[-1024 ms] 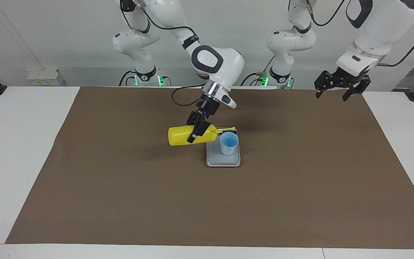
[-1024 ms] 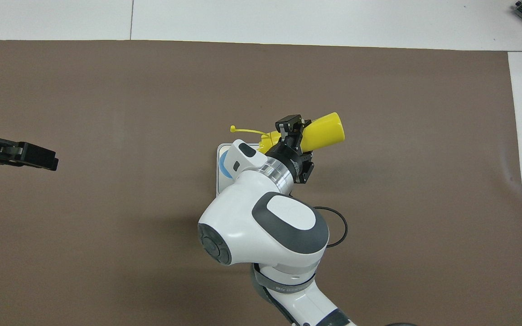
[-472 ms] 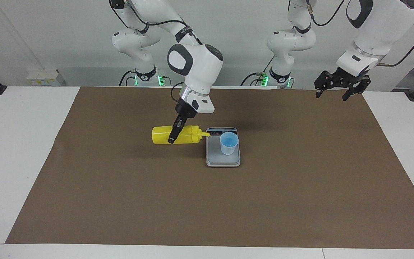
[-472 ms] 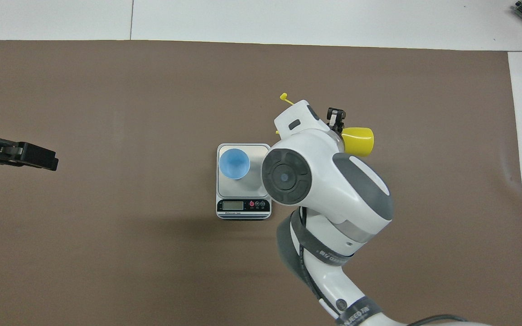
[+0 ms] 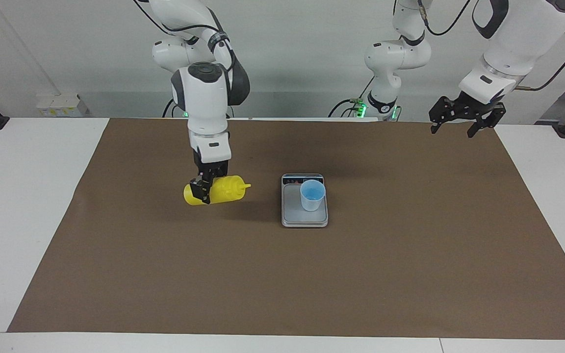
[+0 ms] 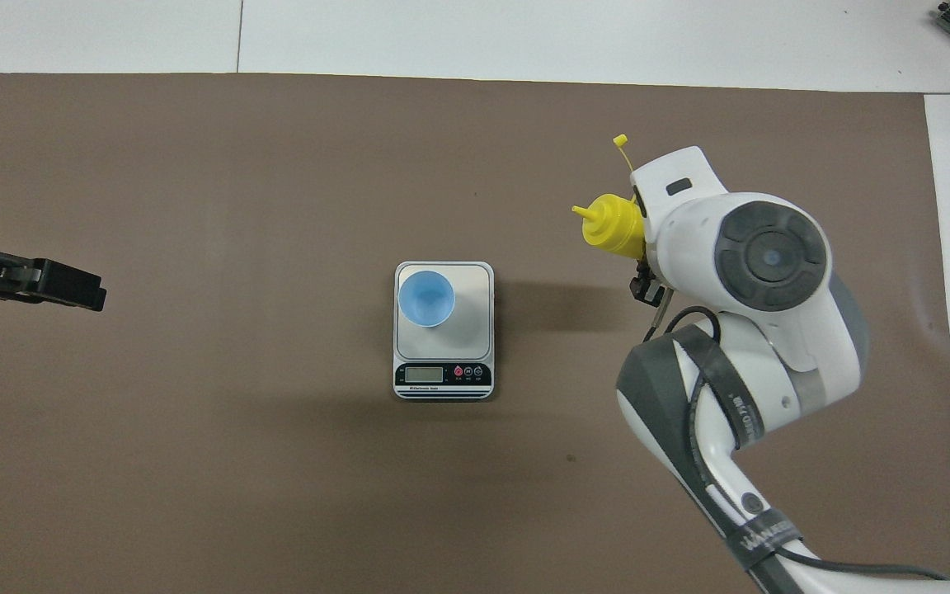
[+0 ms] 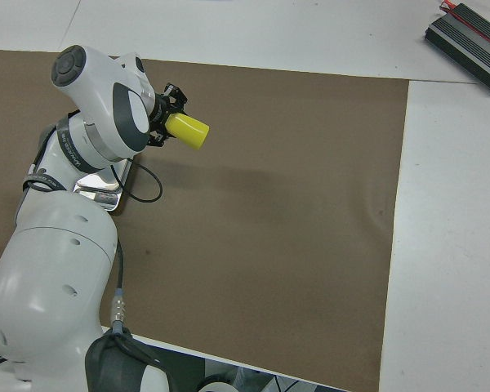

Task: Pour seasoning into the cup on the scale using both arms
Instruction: 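Tilt the yellow bottle upright and carry it back beside the scale, then lower the yellow bottle onto the table and open the right gripper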

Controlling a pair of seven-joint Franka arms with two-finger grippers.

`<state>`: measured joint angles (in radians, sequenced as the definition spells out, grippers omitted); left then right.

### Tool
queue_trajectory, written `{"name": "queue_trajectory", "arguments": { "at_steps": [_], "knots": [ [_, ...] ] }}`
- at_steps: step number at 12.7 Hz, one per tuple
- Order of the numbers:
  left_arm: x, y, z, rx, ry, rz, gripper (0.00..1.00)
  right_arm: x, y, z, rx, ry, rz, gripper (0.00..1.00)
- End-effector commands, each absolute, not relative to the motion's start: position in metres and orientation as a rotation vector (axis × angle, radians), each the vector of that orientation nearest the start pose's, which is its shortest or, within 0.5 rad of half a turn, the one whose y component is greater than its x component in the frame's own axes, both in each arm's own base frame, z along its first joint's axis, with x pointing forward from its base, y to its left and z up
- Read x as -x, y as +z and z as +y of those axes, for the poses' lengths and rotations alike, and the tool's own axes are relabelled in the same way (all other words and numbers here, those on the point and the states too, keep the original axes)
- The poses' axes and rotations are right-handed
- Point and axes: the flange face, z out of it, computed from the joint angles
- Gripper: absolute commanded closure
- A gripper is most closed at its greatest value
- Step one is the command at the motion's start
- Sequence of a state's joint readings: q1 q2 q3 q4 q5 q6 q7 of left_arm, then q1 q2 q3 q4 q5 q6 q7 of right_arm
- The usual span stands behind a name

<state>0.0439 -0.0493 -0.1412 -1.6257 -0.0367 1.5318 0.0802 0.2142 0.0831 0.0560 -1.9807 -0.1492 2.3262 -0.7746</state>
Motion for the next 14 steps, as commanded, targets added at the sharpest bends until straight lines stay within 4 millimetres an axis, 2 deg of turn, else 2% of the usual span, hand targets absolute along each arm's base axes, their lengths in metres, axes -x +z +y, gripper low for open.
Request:
{"name": "queue_trajectory", "arguments": {
  "at_steps": [1, 4, 5, 8, 10, 12, 14],
  "knots": [
    [-0.522, 0.622, -0.055, 3.172, 0.065, 0.268, 0.00, -0.543, 0.436, 0.125, 2.685, -0.554, -1.696, 1.00],
    [-0.522, 0.622, -0.055, 3.172, 0.065, 0.268, 0.00, -0.535, 0.419, 0.069, 2.532, -0.697, -1.553, 1.00],
    [-0.522, 0.622, -0.055, 3.172, 0.065, 0.268, 0.00, -0.529, 0.411, 0.044, 2.492, -0.769, -1.477, 1.00],
    [-0.522, 0.622, -0.055, 3.172, 0.065, 0.268, 0.00, -0.509, 0.384, -0.012, 2.402, -0.928, -1.349, 1.00],
    [-0.522, 0.622, -0.055, 3.172, 0.065, 0.268, 0.00, -0.502, 0.361, -0.048, 2.325, -0.993, -1.304, 1.00],
    [-0.522, 0.622, -0.055, 3.172, 0.065, 0.268, 0.00, -0.499, 0.350, -0.065, 2.284, -1.028, -1.264, 1.00],
    [-0.522, 0.622, -0.055, 3.172, 0.065, 0.268, 0.00, -0.497, 0.343, -0.067, 2.274, -1.055, -1.191, 1.00]
  ]
}}
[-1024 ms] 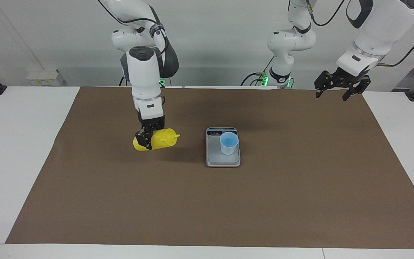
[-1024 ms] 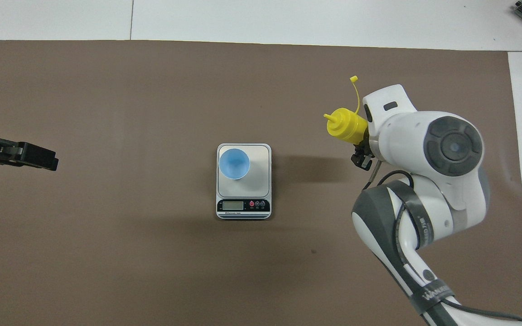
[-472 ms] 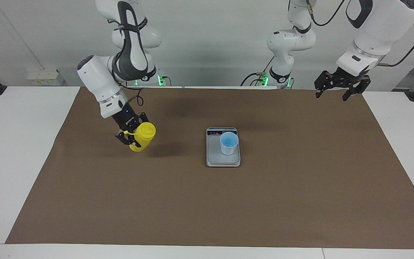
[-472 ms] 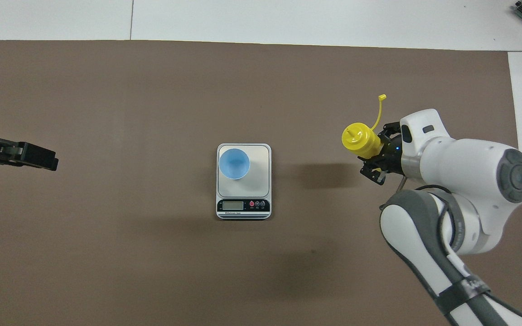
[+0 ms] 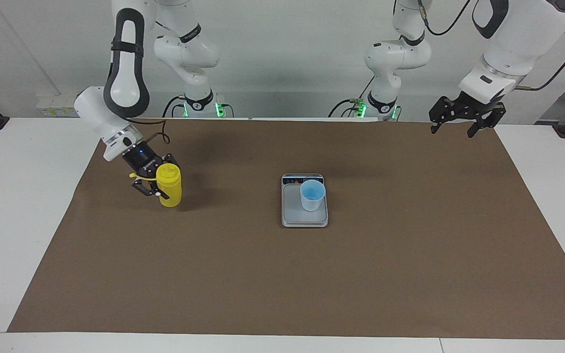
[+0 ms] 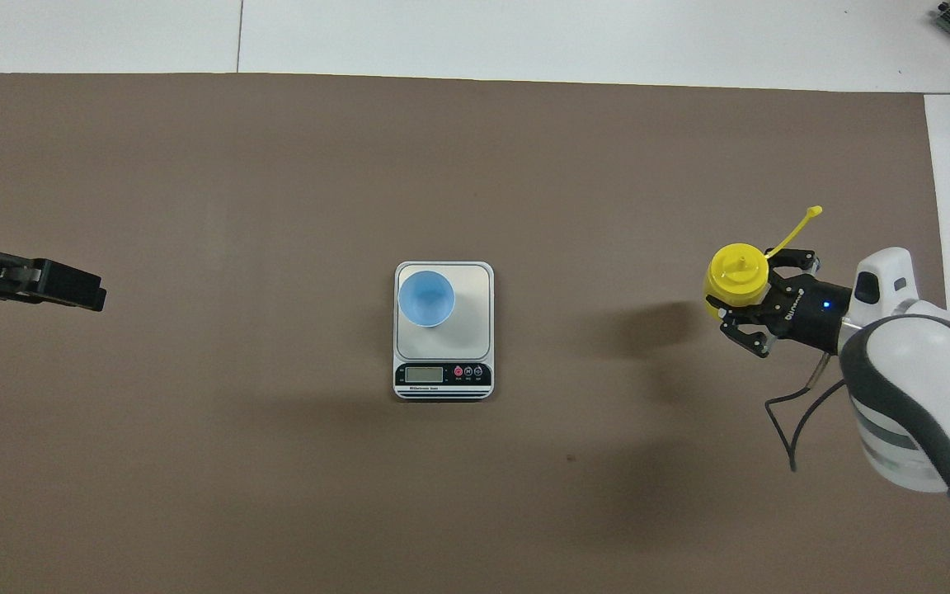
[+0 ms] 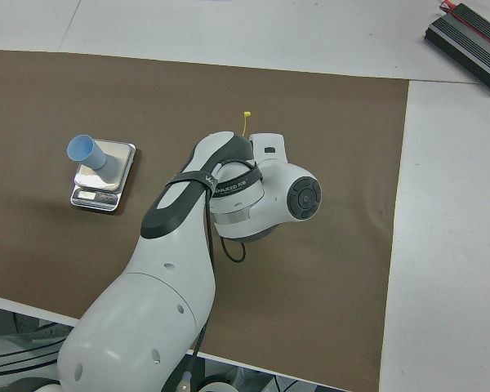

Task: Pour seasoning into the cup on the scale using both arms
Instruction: 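Lower the yellow bottle onto the table and open the right gripper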

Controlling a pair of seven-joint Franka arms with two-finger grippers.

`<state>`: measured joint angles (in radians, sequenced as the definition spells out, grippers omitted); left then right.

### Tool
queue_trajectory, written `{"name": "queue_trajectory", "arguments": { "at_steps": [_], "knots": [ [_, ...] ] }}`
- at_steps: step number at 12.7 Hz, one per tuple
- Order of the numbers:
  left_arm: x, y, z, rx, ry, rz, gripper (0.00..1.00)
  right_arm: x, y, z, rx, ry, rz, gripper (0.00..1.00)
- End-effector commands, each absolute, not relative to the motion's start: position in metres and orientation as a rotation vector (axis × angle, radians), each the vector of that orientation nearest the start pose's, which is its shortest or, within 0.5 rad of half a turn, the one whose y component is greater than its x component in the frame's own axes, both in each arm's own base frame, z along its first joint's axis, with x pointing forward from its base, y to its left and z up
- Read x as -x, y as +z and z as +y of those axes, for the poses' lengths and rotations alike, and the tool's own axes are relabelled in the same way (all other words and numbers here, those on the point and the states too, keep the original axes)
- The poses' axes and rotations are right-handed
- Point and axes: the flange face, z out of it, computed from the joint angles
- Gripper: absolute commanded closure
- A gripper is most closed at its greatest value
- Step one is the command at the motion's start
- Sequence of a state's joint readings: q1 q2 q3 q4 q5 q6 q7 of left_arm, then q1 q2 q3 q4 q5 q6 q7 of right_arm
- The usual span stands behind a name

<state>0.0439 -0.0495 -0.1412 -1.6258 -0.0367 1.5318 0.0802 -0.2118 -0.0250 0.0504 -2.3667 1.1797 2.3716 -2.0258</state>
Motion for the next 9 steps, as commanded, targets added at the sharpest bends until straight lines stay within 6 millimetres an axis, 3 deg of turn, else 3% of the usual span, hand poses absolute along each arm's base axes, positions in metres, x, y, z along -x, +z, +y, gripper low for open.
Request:
{"name": "queue_trajectory", "arguments": {
  "at_steps": [1, 9],
  "knots": [
    [-0.522, 0.622, -0.055, 3.172, 0.065, 0.268, 0.00, -0.495, 0.335, -0.072, 2.274, -1.066, -1.151, 1.00],
    [-0.522, 0.622, -0.055, 3.172, 0.065, 0.268, 0.00, -0.494, 0.305, -0.077, 2.245, -1.130, -1.101, 1.00]
  ]
}}
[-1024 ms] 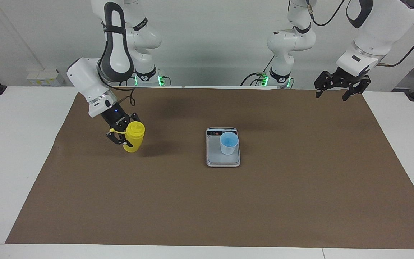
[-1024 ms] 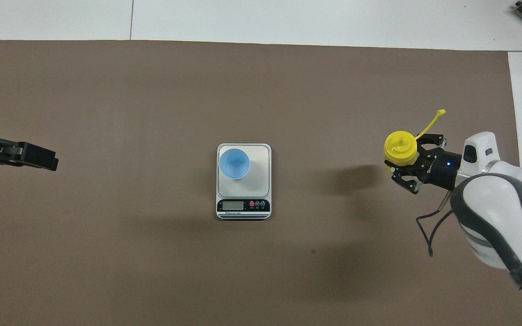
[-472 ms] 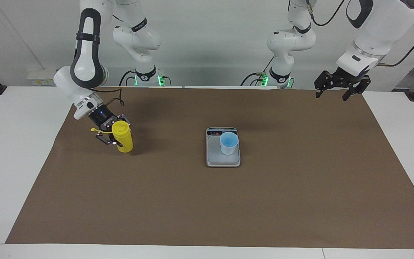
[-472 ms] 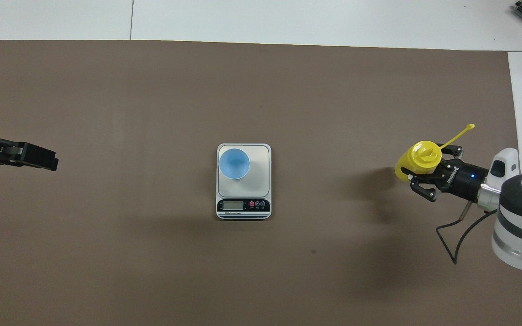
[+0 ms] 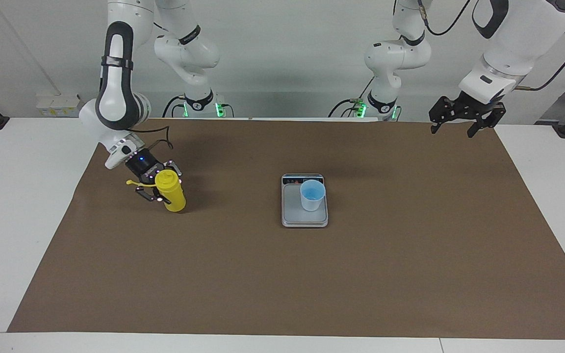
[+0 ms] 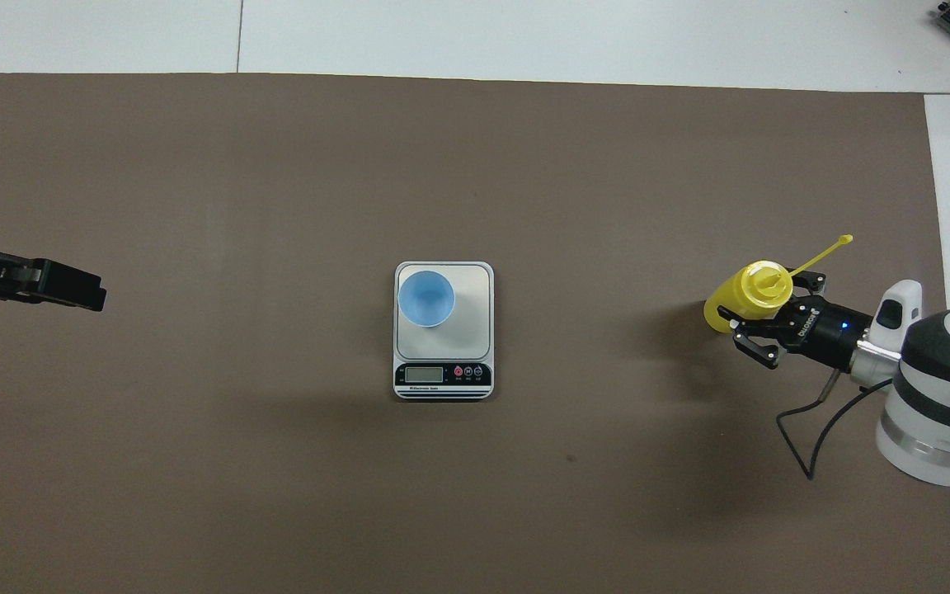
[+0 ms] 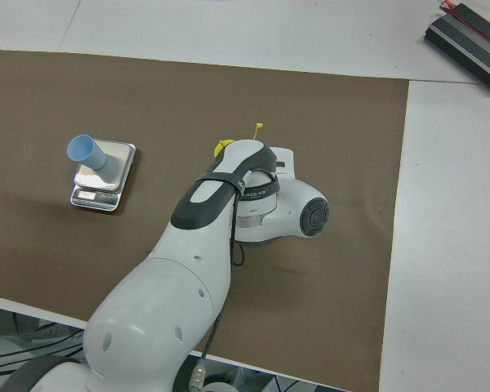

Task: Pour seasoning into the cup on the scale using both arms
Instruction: 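Lower the yellow bottle onto the table and open the right gripper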

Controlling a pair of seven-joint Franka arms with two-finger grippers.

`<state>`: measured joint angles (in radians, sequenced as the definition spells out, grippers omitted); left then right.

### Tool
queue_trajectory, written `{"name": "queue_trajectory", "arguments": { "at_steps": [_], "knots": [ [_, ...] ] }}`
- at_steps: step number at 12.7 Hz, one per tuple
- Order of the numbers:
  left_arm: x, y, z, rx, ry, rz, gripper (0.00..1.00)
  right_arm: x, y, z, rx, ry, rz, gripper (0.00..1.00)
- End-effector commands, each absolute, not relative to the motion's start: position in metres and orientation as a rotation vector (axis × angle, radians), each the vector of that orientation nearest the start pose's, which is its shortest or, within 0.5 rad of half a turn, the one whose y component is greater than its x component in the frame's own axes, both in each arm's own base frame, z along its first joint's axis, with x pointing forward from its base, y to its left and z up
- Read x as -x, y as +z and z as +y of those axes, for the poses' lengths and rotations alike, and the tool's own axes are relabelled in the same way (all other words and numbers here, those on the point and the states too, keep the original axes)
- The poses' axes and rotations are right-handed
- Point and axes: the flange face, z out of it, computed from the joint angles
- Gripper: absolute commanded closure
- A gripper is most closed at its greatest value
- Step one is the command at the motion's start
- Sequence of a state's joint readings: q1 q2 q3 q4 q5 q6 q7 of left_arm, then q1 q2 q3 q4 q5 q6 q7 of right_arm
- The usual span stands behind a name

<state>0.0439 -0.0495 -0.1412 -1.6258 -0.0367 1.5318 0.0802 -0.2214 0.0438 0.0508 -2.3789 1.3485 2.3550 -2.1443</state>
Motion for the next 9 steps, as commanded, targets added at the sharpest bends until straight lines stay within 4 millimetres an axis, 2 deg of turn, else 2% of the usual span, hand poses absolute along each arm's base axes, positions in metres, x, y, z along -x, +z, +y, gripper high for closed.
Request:
{"name": "queue_trajectory", "arguments": {
  "at_steps": [1, 2, 3, 9],
  "knots": [
    [-0.5220, 0.6223, -0.0548, 3.172, 0.065, 0.268, 0.00, -0.4941, 0.3042, -0.0772, 2.248, -1.138, -1.086, 1.00],
    [-0.5220, 0.6223, -0.0548, 3.172, 0.065, 0.268, 0.00, -0.4948, 0.3040, -0.0762, 2.248, -1.139, -1.091, 0.62],
    [-0.5220, 0.6223, -0.0548, 3.172, 0.065, 0.268, 0.00, -0.4953, 0.3041, -0.0736, 2.241, -1.149, -1.118, 0.01],
    [-0.5220, 0.6223, -0.0548, 3.172, 0.065, 0.268, 0.00, -0.4944, 0.3028, -0.0777, 2.244, -1.167, -1.122, 0.00]
  ]
}}
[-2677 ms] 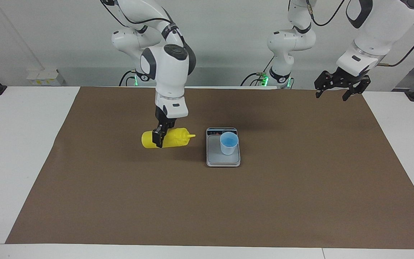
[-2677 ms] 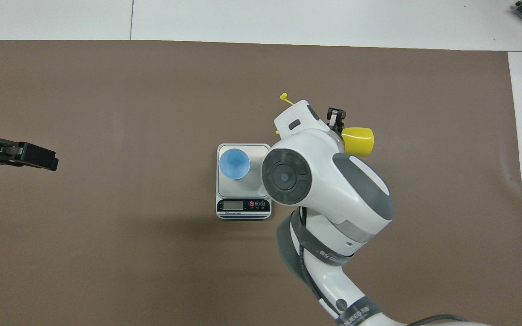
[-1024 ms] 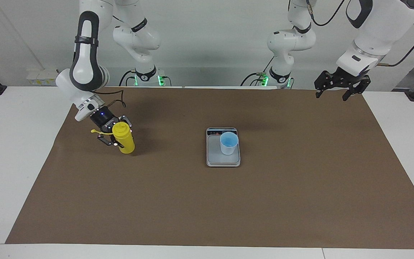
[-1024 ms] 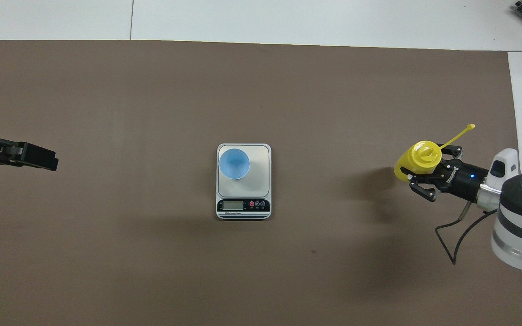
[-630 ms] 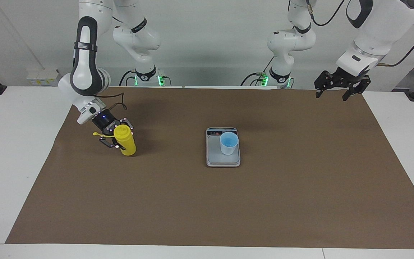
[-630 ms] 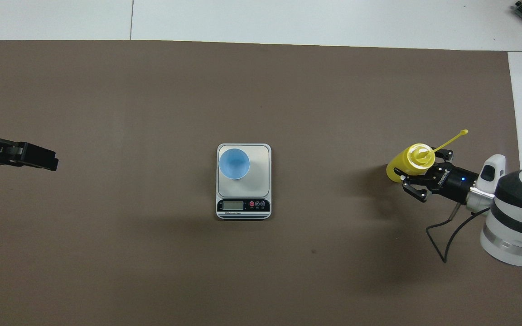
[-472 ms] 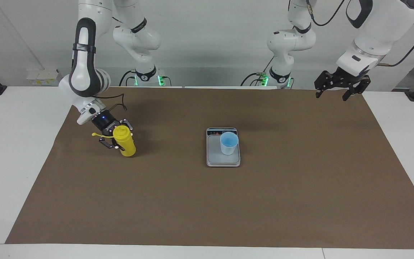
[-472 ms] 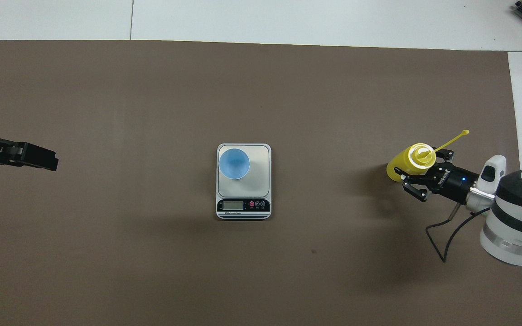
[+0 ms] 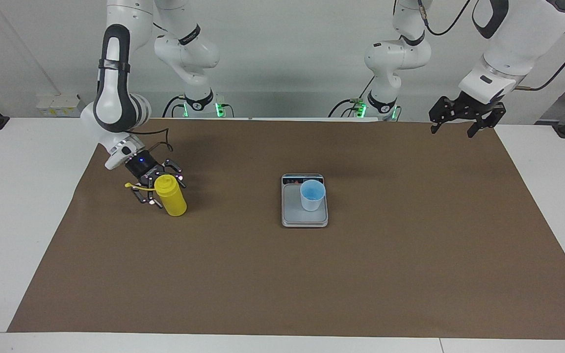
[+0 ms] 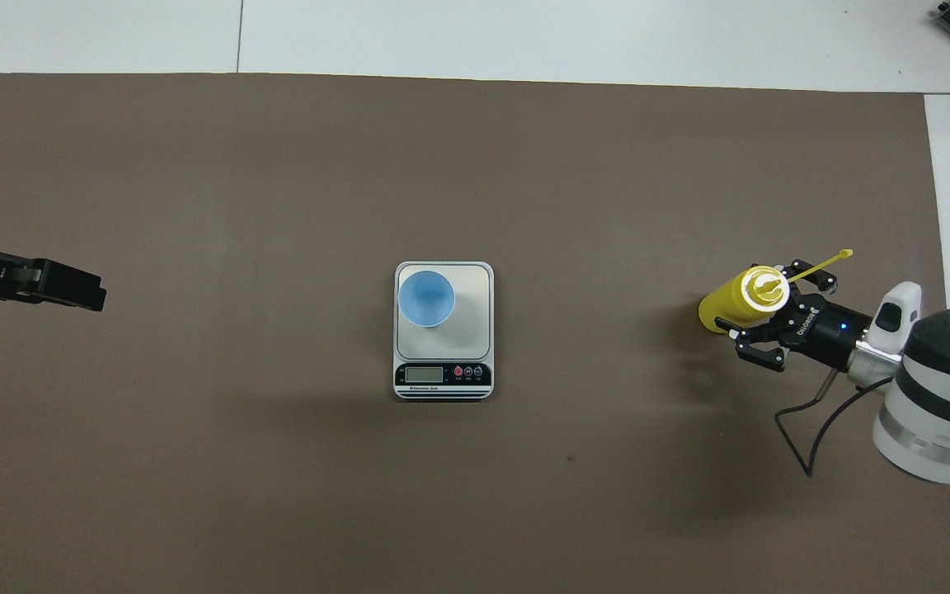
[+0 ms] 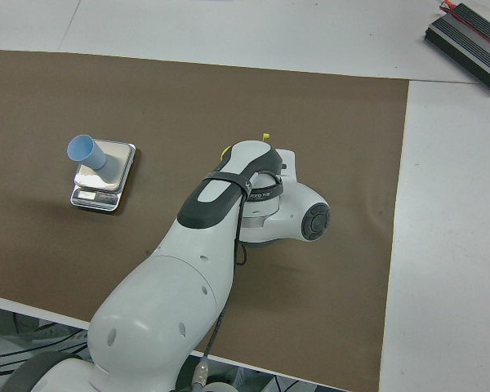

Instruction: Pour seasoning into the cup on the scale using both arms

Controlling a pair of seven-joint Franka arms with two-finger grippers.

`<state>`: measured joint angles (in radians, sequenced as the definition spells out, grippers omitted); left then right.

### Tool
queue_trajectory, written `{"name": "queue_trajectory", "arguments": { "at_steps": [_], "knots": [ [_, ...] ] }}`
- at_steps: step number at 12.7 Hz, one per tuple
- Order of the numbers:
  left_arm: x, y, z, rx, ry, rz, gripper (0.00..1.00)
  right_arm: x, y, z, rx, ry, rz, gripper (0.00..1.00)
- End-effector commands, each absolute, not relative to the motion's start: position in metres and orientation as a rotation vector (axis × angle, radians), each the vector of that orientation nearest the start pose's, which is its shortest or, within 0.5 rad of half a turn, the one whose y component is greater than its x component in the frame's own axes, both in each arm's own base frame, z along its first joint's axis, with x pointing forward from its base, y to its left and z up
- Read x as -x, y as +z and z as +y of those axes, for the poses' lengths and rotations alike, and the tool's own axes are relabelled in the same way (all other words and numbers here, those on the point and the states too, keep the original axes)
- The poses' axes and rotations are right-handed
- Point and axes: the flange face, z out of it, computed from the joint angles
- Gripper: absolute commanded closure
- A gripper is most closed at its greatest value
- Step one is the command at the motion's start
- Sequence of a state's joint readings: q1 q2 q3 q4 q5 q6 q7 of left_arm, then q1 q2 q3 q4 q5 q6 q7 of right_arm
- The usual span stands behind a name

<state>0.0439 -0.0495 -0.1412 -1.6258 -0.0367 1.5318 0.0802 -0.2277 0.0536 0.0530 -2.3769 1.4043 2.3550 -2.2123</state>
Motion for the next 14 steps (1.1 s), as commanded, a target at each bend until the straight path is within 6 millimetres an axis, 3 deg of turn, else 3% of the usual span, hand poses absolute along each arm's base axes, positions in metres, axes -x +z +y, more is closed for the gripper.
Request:
{"name": "queue_trajectory", "arguments": {
  "at_steps": [1, 3, 5, 7, 14],
  "knots": [
    [-0.522, 0.622, -0.055, 3.172, 0.065, 0.268, 0.00, -0.494, 0.303, -0.079, 2.245, -1.167, -1.121, 0.00],
    [-0.522, 0.622, -0.055, 3.172, 0.065, 0.268, 0.00, -0.486, 0.299, -0.079, 2.249, -1.152, -1.112, 0.00],
    [-0.522, 0.622, -0.055, 3.172, 0.065, 0.268, 0.00, -0.478, 0.297, -0.091, 2.261, -1.141, -1.111, 0.00],
    [-0.522, 0.622, -0.055, 3.172, 0.065, 0.268, 0.00, -0.474, 0.301, -0.096, 2.261, -1.097, -1.203, 0.00],
    [-0.522, 0.622, -0.055, 3.172, 0.065, 0.268, 0.00, -0.457, 0.316, -0.170, 2.299, -0.931, -1.433, 0.00]
  ]
}}
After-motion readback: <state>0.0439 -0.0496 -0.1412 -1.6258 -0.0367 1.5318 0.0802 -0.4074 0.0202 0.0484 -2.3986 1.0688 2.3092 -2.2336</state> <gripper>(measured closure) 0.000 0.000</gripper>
